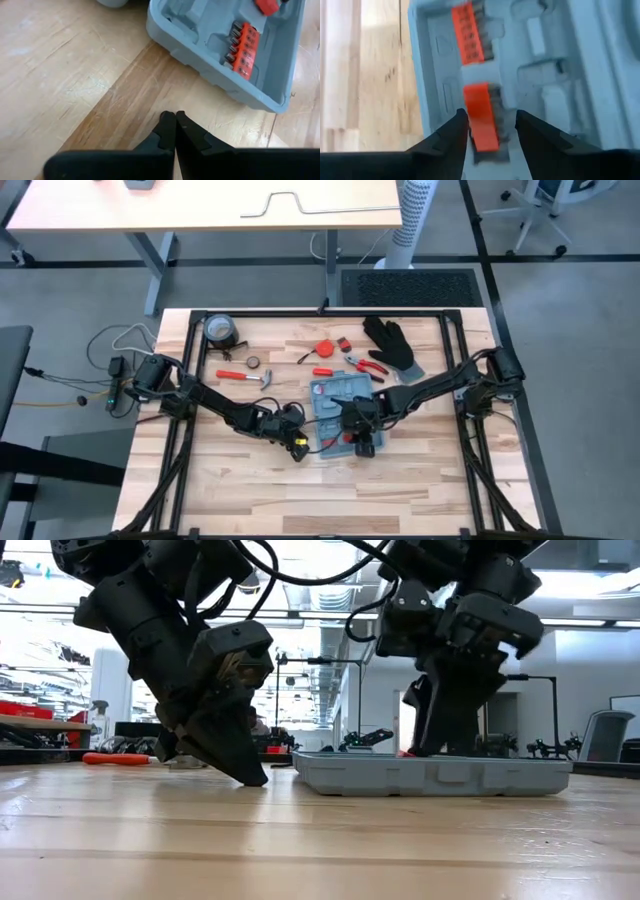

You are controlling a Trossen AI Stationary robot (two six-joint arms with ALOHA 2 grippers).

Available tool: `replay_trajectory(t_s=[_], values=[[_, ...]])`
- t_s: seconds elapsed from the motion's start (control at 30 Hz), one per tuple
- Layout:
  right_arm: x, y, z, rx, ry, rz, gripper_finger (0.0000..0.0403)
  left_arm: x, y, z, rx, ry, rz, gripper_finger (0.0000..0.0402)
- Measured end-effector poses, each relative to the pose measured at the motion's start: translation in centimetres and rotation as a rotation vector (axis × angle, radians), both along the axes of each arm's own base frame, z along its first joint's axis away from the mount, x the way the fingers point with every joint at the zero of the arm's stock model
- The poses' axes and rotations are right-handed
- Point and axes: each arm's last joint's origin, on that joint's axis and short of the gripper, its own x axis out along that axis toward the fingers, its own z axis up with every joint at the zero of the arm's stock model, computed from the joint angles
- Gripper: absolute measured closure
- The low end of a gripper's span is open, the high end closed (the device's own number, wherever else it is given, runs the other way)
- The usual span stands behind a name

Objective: Prefit tool cases
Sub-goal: Put the orange terminal block into the gray toolbox

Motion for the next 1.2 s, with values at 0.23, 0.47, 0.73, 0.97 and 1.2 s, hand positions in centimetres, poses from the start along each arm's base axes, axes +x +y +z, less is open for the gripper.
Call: replay_trajectory(t_s=[0.23, 0.47, 0.73, 0.97, 1.2], values=[[-0.5, -0.1, 0.2, 0.019, 0.033, -0.046, 0.0222, 0.0, -0.1, 0.6, -0.014, -0.023, -0.007, 0.0402], [-3.2, 0.3, 1.9, 0.059, -0.072, -0.264, 0.0246, 1.1, -0.6, 2.1, -0.041, -0.124, -0.042, 0.0401], [-8.1, 0.1, 1.7, 0.131, -0.119, -0.554, 0.0344, 4.7, -0.3, 6.1, 0.113, -0.210, -0.134, 0.0401], [-7.8, 1.3, -0.2, 0.196, -0.101, -0.608, 0.0392, 6.9, 1.6, 4.1, 0.060, -0.117, -0.231, 0.0401], [-8.0, 2.8, -1.3, 0.214, -0.040, -0.600, 0.0398, 8.6, 1.3, 4.1, 0.057, -0.132, -0.280, 0.0401]])
